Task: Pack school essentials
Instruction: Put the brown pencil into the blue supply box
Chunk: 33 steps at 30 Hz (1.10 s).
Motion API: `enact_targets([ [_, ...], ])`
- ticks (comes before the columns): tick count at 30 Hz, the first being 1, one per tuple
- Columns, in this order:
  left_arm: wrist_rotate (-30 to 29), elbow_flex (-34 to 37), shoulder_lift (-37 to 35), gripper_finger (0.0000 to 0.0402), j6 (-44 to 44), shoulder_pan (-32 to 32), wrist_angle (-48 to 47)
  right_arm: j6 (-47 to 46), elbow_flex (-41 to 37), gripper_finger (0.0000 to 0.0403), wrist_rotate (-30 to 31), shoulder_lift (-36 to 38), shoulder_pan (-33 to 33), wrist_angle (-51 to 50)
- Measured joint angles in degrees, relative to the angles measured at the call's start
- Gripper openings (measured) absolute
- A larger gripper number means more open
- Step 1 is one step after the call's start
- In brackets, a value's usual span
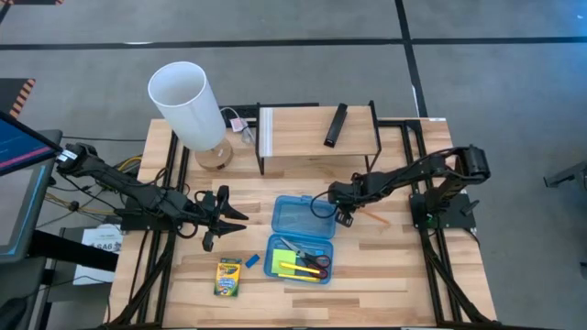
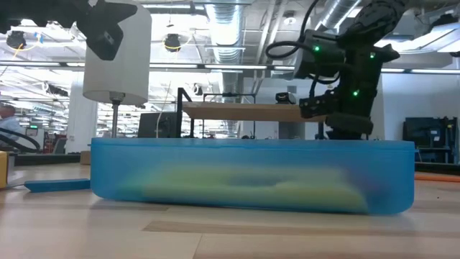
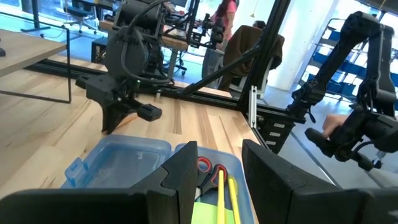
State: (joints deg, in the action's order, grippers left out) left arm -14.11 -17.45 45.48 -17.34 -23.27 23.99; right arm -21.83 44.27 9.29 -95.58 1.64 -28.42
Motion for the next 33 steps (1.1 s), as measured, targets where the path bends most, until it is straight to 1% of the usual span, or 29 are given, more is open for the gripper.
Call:
enact_targets([
  [1,0.00,0.00,0.01,0.0114,0.00,0.00,-0.01,0.11,-0.05,0.0017,-0.22,0.38,0.08,-0.53],
  [3,0.00,0.00,0.00,0.0114,0.00,0.00,0.00,0.14,-0.17,0.0010,-0.40,0.77,0.28,-1.25],
  [6,0.00,0.00,0.00,0.0114,-0.02,0.00,-0.02,0.10,-0.17,0.0013,-0.39,0.80,0.34,-1.66],
  [11,0.00,0.00,0.00,0.0114,0.01,0.00,-0.02,0.07,0.10,0.0005,-0.36,0.82,0.31,-2.42],
  [23,0.00,0.00,0.00,0.0114,0.09,0.00,-0.09,0.77,5.84,0.0000,-0.51,1.84,0.26,-11.03],
  [28,0.00,0.00,0.00,0.0114,0.09,0.00,-0.10,0.91,7.00,0.0000,0.06,2.00,-0.38,-11.76],
  [33,0.00,0.00,0.01,0.0114,0.09,0.00,-0.10,0.81,8.72,0.0000,0.49,2.06,-1.46,-15.29],
])
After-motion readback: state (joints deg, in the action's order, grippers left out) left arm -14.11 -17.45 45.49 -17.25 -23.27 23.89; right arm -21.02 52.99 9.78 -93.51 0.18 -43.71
